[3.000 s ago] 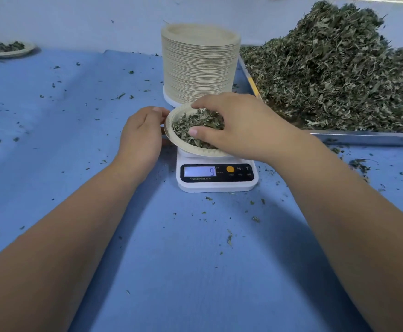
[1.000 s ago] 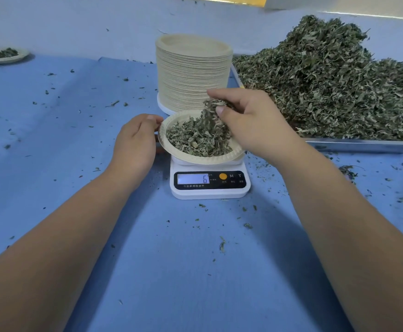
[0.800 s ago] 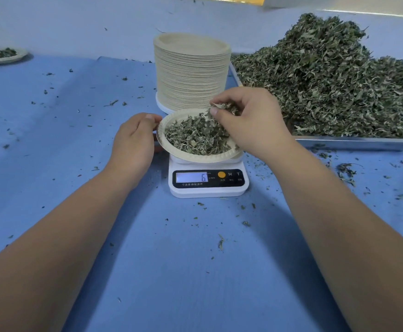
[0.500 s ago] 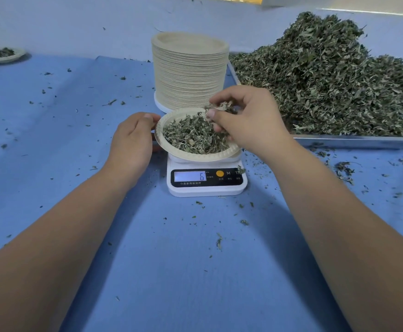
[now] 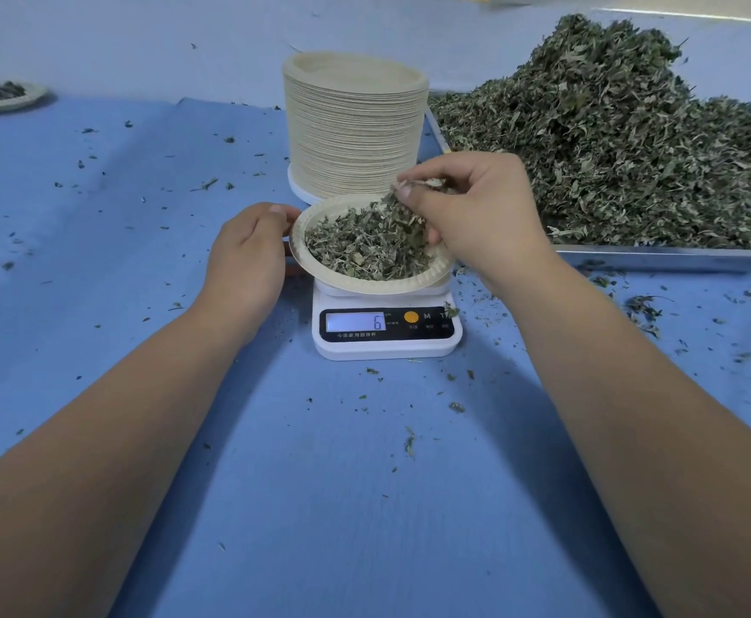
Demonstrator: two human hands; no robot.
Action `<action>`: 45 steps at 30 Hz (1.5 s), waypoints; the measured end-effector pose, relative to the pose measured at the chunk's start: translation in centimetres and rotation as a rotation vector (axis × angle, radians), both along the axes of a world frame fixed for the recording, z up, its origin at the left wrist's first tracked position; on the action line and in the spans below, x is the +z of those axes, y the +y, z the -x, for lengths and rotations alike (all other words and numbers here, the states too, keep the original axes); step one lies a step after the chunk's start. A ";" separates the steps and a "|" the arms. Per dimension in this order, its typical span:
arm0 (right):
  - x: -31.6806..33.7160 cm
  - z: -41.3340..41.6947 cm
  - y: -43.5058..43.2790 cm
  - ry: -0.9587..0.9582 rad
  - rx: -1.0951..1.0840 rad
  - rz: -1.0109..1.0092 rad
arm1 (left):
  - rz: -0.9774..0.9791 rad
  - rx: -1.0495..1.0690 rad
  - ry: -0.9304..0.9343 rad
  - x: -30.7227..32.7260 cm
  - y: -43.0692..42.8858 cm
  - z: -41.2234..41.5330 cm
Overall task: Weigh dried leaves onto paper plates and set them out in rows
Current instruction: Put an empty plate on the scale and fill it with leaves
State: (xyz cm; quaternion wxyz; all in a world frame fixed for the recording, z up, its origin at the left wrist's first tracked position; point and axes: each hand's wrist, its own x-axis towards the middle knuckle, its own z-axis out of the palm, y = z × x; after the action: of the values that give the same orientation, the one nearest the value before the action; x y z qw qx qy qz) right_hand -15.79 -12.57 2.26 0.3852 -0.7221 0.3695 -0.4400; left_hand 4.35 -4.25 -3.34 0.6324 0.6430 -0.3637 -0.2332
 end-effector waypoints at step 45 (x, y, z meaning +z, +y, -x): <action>-0.1 5.1 -4.7 0.013 -0.377 -0.127 | -0.016 -0.015 -0.005 0.0 0.1 0.1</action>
State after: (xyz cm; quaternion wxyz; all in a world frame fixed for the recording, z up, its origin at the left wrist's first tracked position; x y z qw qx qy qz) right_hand -20.89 -17.27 2.13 0.3385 -0.6172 0.5276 -0.4755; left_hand 4.24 -4.15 -3.33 0.6244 0.6459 -0.3683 -0.2392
